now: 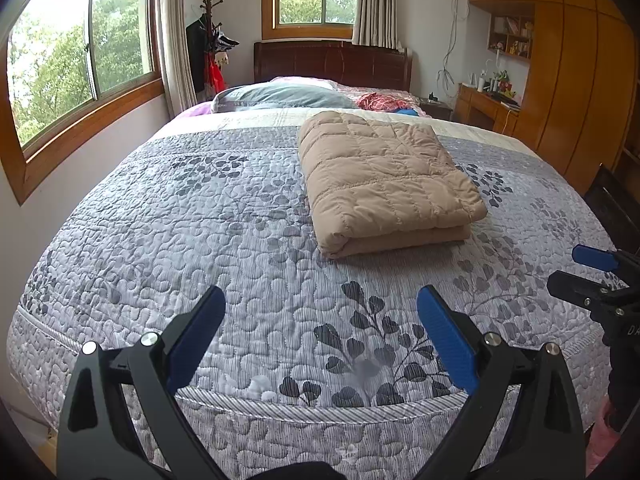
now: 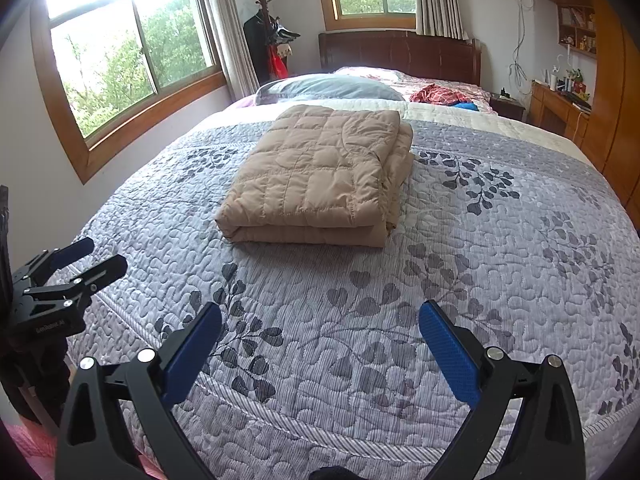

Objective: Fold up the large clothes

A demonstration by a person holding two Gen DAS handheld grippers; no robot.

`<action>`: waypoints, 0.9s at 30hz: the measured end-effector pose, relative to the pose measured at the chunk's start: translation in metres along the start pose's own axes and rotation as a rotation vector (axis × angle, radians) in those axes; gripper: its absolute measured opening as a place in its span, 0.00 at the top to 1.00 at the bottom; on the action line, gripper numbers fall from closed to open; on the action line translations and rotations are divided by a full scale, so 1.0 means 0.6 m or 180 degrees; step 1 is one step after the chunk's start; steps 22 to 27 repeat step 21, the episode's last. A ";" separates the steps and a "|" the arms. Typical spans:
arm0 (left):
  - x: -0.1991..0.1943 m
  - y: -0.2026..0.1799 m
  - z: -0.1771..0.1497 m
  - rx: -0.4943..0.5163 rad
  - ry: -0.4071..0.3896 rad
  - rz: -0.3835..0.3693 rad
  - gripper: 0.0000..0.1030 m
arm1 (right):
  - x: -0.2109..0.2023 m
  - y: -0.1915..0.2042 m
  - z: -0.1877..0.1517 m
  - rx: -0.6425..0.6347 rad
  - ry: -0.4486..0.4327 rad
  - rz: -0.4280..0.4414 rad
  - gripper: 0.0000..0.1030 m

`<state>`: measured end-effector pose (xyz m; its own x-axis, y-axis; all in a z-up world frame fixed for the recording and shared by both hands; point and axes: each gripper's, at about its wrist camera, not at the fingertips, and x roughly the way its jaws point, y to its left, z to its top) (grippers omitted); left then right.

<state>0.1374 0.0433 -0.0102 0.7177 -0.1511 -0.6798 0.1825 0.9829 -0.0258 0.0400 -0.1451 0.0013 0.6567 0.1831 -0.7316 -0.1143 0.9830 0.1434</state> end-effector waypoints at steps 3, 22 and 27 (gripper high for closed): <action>0.000 0.000 -0.001 0.0001 0.0005 -0.0010 0.07 | 0.001 0.000 0.000 0.0004 0.0004 0.0001 0.04; 0.007 0.004 0.000 -0.0003 0.0040 -0.0045 0.07 | 0.003 -0.002 -0.002 0.0030 -0.0005 0.0029 0.04; 0.007 0.004 0.000 -0.0003 0.0040 -0.0045 0.07 | 0.003 -0.002 -0.002 0.0030 -0.0005 0.0029 0.04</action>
